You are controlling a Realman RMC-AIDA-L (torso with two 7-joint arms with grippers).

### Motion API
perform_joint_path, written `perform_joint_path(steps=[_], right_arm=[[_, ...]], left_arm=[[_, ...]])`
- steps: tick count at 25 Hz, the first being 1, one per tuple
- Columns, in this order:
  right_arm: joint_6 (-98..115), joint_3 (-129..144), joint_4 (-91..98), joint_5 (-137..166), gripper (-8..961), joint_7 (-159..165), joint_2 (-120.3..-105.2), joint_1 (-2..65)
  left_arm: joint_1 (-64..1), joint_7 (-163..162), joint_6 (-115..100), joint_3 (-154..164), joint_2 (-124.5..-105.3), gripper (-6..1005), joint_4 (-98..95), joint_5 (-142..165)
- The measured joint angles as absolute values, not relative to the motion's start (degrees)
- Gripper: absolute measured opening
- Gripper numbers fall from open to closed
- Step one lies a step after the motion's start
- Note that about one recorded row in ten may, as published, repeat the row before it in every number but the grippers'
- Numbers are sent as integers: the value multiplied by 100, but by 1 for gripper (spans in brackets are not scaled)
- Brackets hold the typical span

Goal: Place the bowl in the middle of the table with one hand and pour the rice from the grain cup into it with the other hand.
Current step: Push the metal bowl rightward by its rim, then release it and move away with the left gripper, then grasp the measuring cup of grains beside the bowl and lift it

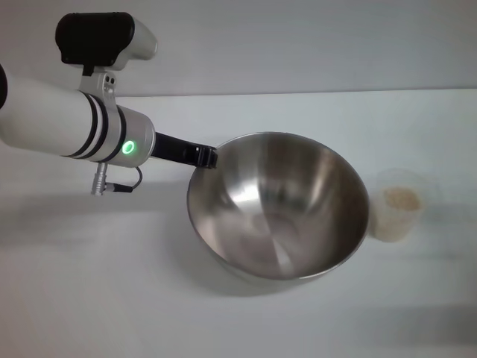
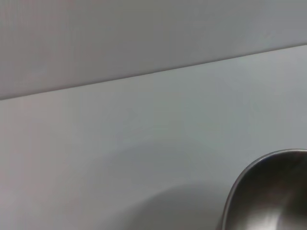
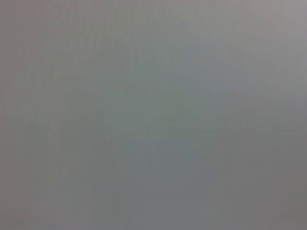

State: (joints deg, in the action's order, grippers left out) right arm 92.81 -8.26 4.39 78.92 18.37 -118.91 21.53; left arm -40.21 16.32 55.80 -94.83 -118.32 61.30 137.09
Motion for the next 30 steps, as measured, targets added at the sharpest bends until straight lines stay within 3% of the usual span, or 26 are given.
perform_joint_path(steps=[9, 18, 26, 30], right_arm=[[9282, -822, 439, 7892, 609, 1837, -11891, 2153], [9282, -817, 439, 7892, 609, 1837, -11891, 2159], [9284, -817, 452, 7892, 609, 1837, -11883, 2204], [9287, -818, 504, 7889, 609, 1837, -11882, 2206]], left_arm=[[-3984, 1820, 5378, -9561, -11829, 132, 6205, 13712], [-3379, 1916, 4776, -9590, -11843, 354, 7494, 13755], [-2235, 2908, 1476, -9024, -11840, 498, 8045, 13865], [-1540, 3000, -2928, -7893, -11820, 508, 7163, 13962]])
